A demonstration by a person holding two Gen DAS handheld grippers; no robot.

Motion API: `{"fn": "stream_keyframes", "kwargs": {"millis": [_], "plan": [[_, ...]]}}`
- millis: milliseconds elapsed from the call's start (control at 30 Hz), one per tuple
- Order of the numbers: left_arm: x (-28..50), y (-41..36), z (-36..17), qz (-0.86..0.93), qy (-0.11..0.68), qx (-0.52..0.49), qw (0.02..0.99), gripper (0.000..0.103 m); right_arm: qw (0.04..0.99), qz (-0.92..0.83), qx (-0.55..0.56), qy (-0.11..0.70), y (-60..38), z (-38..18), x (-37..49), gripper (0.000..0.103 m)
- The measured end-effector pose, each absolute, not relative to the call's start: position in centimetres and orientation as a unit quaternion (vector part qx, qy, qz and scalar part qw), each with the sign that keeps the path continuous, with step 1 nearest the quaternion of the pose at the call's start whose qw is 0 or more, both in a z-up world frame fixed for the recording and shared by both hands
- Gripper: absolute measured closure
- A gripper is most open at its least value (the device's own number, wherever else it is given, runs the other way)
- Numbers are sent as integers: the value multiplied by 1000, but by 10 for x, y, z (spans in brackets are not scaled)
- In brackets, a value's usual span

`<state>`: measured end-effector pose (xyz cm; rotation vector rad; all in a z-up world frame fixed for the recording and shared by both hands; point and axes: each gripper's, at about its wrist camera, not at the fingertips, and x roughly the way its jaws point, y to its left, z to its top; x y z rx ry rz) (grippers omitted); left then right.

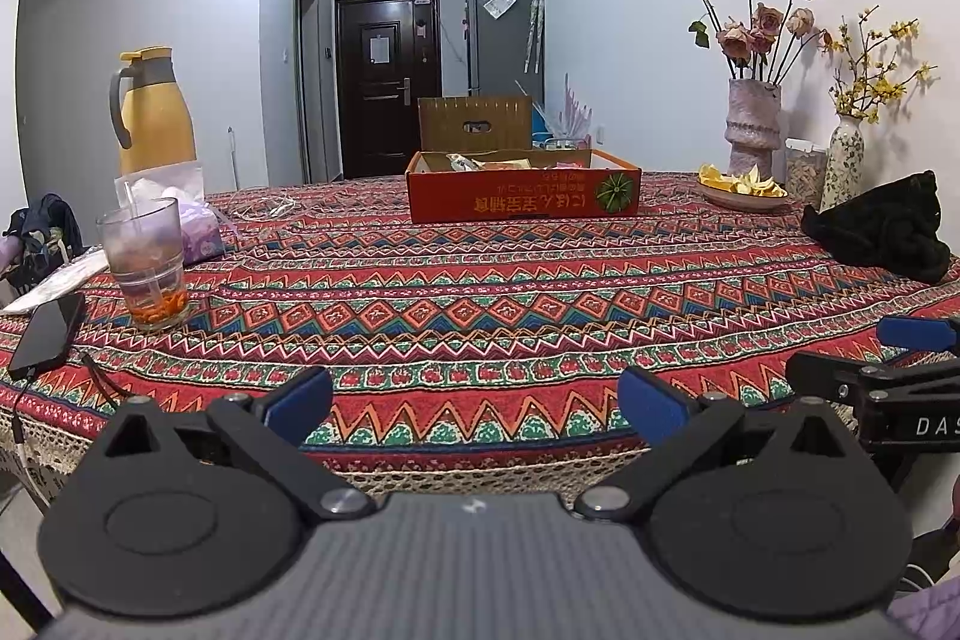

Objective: Organize snacks

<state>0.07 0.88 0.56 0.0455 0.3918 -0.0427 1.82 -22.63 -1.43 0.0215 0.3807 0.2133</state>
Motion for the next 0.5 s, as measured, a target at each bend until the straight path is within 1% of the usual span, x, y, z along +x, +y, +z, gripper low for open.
{"fn": "stream_keyframes", "kwargs": {"millis": [500], "plan": [[0, 9, 6, -26, 190, 27, 981, 0, 976, 105, 10, 188, -227, -14, 19, 0]]}}
